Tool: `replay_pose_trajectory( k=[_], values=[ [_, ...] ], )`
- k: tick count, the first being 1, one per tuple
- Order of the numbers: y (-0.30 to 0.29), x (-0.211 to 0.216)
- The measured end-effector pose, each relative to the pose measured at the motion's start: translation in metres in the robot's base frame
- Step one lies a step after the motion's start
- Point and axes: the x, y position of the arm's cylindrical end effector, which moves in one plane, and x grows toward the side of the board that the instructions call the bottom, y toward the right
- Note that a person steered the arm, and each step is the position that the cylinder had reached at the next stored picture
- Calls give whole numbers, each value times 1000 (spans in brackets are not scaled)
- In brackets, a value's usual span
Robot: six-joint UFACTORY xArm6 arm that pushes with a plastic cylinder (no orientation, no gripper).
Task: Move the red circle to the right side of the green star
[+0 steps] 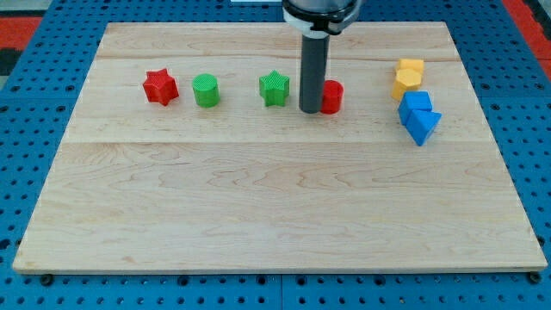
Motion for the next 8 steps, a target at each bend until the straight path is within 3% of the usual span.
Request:
replay_pose_trajectory(
  k=[3, 5, 7, 8],
  values=[
    [7, 13],
    [49, 13],
    [48, 0],
    [13, 2]
  ],
)
